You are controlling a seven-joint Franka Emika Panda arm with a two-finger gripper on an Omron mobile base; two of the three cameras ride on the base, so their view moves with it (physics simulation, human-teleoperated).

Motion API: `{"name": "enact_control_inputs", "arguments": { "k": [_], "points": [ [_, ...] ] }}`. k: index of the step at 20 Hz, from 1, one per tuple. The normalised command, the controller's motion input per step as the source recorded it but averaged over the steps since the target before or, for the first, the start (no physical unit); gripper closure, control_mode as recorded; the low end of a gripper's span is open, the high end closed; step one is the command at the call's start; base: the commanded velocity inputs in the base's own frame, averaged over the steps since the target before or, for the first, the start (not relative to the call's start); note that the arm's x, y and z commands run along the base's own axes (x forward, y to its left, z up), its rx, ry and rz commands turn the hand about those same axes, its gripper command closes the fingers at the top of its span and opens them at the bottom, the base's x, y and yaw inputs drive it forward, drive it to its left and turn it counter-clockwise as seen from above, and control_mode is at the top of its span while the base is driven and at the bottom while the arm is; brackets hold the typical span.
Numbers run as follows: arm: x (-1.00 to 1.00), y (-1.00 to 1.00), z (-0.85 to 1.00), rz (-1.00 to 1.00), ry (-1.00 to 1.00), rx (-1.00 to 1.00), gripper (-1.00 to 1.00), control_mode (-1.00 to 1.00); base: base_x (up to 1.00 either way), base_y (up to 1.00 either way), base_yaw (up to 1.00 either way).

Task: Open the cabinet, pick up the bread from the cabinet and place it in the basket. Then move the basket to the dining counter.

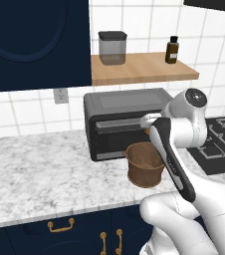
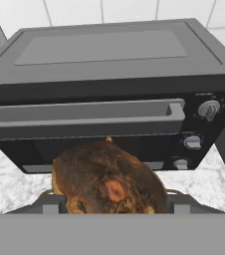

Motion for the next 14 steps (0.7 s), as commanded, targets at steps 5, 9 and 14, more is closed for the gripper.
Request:
{"name": "enact_control_inputs", "arguments": {
  "k": [5,9,14],
  "points": [
    [0.07,0.0,-0.62,0.06,0.36,0.0,1.0,-1.0,0.0,0.0,0.0],
    [0.02,0.05,-0.63,0.03,0.18,0.0,1.0,-1.0,0.0,0.0,0.0],
    [0.28,0.06,-0.59,0.04,0.22,0.0,1.0,-1.0,0.0,0.0,0.0]
  ]
}}
